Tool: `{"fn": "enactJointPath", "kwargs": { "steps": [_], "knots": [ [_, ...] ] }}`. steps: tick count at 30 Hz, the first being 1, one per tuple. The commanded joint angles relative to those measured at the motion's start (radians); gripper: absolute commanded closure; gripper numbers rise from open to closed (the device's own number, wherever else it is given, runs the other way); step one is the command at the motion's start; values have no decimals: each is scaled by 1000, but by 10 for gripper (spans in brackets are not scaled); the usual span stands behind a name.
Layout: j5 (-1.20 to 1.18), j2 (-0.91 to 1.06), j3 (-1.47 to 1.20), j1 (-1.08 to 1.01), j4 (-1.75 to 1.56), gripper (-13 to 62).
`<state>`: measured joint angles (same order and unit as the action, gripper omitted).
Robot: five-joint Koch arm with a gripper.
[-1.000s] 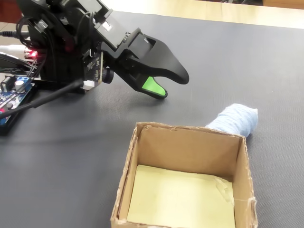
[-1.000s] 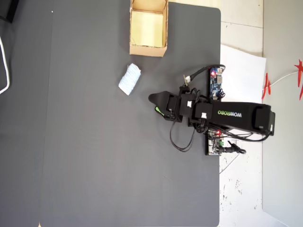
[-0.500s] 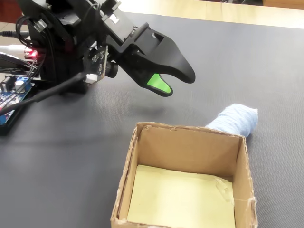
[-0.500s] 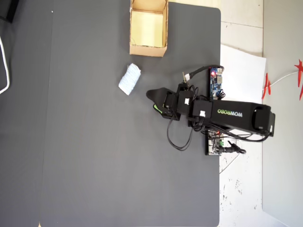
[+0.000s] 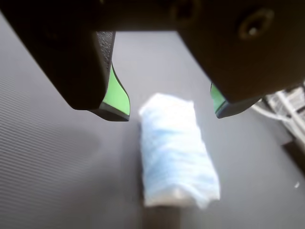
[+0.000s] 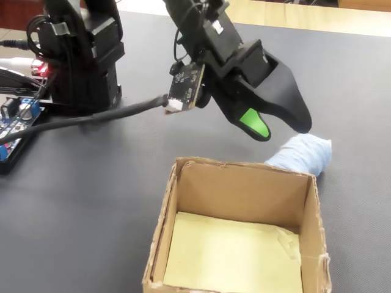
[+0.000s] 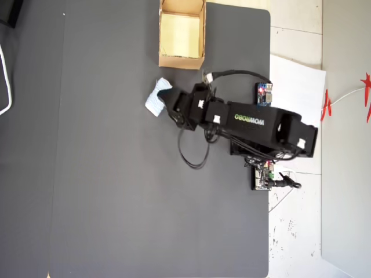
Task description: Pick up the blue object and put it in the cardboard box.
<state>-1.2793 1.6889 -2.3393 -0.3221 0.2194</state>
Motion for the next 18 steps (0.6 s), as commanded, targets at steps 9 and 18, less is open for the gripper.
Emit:
{"fn": "enactJointPath", "kwargs": {
  "steps": [9,18],
  "knots": [
    [-32,-210,173,-97,20,164],
    [-107,-298,222,-74,72,181]
  ]
}}
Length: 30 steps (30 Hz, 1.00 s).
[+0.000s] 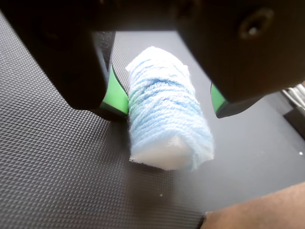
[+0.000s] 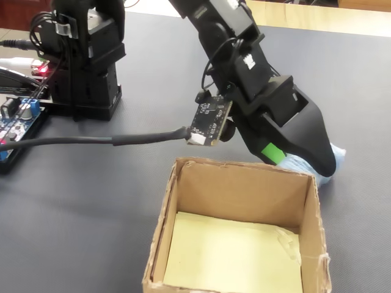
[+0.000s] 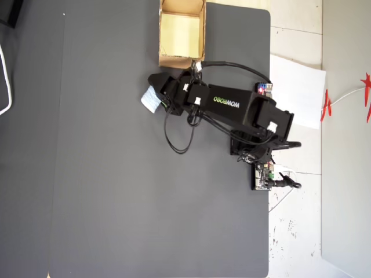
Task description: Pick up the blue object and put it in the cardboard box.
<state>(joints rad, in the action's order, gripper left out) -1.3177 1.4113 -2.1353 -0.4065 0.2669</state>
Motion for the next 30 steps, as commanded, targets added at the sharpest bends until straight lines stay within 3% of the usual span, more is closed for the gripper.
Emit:
{"fn": "enactJointPath", "kwargs": {
  "steps": [1,7,12,20,30],
  "knots": [
    [-72,-23,21,17,31,199],
    [-77,-25,15,18,-18,417],
    [-98,-5,-3,12,-120,513],
    [-219,222,-167,-9,-396,512],
    [-160,454,-232,-115,-512,512]
  ]
}}
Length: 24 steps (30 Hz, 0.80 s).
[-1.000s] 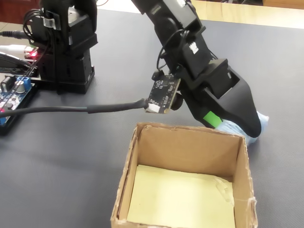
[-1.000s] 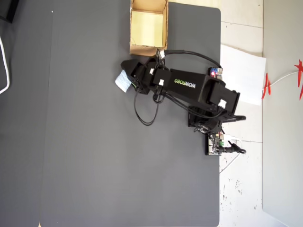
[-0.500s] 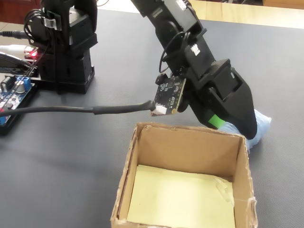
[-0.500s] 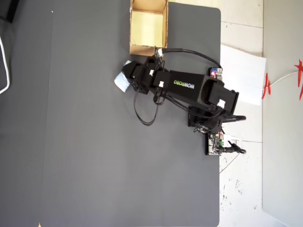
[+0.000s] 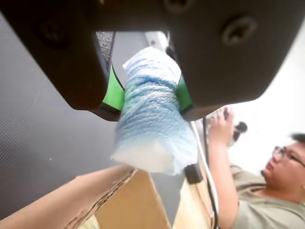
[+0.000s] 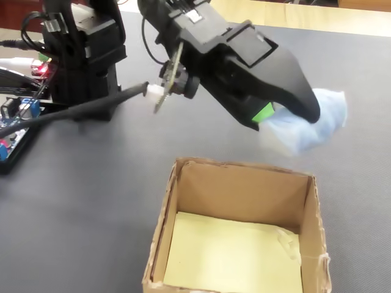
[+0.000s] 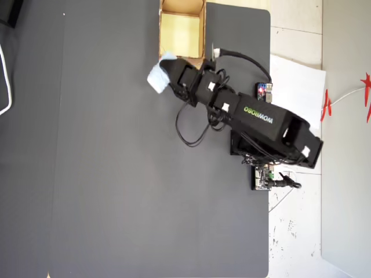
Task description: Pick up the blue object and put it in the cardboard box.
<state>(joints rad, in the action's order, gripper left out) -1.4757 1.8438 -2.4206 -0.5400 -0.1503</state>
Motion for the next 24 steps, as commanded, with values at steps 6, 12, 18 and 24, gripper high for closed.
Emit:
{"fn": "enactJointPath", "kwargs": {
  "steps": [6,12,18,24],
  "knots": [
    [101,28,209,-250,75,512],
    [83,34,247,-324,331,297],
    [34,49,235,-325,310,161],
    [-29,101,212,-295,209,161]
  ]
}}
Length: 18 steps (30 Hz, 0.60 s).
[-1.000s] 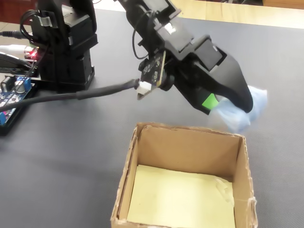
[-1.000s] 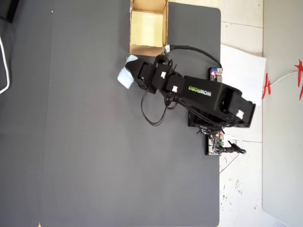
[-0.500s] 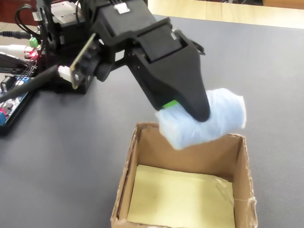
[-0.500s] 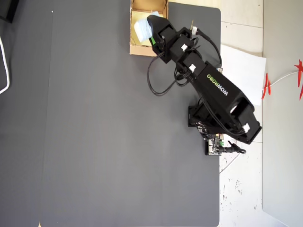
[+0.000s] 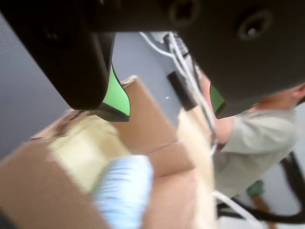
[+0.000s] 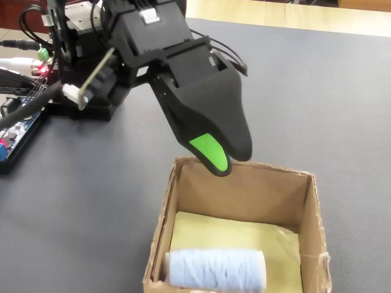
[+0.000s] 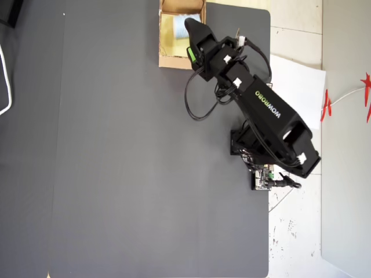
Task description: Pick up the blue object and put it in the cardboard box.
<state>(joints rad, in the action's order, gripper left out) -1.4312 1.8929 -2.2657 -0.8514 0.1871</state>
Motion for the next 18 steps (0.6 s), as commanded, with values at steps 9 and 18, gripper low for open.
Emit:
{"fn": "enactJointPath", "kwargs": {
  "steps": [9,18],
  "knots": [
    [-195,184,-147,279,-357,161],
    [-183,298,-382,572,-377,146]
  ]
}}
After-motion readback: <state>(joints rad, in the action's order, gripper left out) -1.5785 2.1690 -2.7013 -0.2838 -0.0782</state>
